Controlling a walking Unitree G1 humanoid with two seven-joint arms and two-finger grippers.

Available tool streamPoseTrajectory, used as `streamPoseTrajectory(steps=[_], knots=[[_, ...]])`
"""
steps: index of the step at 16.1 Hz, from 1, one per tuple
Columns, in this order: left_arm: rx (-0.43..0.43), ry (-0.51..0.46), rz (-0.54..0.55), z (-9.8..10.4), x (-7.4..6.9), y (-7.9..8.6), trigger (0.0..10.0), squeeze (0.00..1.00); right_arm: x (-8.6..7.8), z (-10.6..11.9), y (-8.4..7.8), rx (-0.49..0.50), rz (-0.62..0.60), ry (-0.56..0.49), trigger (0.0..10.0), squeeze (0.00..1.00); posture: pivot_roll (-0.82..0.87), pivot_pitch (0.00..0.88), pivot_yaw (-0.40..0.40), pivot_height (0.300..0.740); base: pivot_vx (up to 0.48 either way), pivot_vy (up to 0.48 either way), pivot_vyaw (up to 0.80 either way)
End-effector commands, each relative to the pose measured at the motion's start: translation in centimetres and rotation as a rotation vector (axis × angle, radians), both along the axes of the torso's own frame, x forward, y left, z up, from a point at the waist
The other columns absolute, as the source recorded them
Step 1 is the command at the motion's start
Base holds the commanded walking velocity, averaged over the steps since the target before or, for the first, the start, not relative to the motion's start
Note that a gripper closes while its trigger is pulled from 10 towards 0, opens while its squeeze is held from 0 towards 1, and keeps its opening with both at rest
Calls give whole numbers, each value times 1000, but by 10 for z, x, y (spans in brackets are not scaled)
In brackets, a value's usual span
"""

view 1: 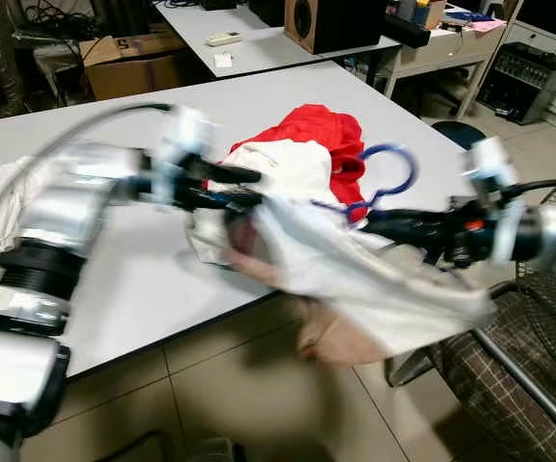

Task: Hang hanger

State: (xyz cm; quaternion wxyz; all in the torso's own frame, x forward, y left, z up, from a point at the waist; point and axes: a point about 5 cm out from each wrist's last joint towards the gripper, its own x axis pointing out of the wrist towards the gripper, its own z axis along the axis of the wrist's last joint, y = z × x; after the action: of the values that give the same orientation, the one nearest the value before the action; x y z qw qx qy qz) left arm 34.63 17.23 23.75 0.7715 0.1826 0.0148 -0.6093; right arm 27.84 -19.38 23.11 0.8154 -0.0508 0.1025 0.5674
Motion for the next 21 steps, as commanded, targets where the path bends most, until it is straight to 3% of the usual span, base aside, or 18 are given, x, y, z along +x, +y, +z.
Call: streamPoseTrajectory(steps=[1, 6, 7, 8, 9, 11, 14, 15, 17, 19, 21], knots=[[-1, -5, -23, 1, 0, -7, 10000, 1000, 0, 4, 3, 4, 19, -16, 10000, 0, -30, 0, 28, 740, 0, 0, 0], [3, -20, 6, 1, 2, -1, 10000, 1000, 0, 3, 3, 2, 19, -16, 10000, 0, -29, 0, 27, 740, 0, 0, 0], [-27, -56, 61, 5, 6, 2, 10000, 0, 1, 3, 3, 1, 10, -21, 10000, 0, -30, 0, 29, 740, 0, 0, 0], [-167, -99, 166, 20, 12, 9, 10000, 0, 3, 4, 2, 6, -18, -33, 10000, 0, -29, 0, 29, 740, 0, 0, 0], [-249, -86, 170, 29, 9, 12, 10000, 0, 3, 4, 2, 14, -37, -40, 10000, 0, -29, 0, 29, 740, 0, 0, 0], [-326, -90, 196, 36, 2, 18, 10000, 0, 8, 4, 4, 28, -124, -64, 10000, 0, -19, 0, 30, 740, 0, 0, 0], [-262, -127, 422, 25, -1, 38, 10000, 0, 11, 8, 18, 19, -185, -79, 10000, 0, -9, 0, 25, 740, 0, 0, 0], [-201, -132, 545, 18, -12, 55, 10000, 0, 6, 14, 33, 28, -185, -113, 10000, 0, 0, 0, 26, 740, 0, 0, 800], [-210, -123, 585, 19, -21, 63, 10000, 0, 1, 22, 43, 62, -158, -138, 10000, 0, 5, 0, 23, 740, 0, 0, 800], [-222, -139, 651, 30, -35, 80, 10000, 0, -16, 34, 60, 124, -11, -132, 10000, 0, 13, 0, 9, 740, 0, 0, 800], [-210, -226, 741, 53, -40, 103, 10000, 0, -31, 20, 74, 84, 135, -77, 10000, 0, 29, 0, -13, 740, 0, 0, 800]])
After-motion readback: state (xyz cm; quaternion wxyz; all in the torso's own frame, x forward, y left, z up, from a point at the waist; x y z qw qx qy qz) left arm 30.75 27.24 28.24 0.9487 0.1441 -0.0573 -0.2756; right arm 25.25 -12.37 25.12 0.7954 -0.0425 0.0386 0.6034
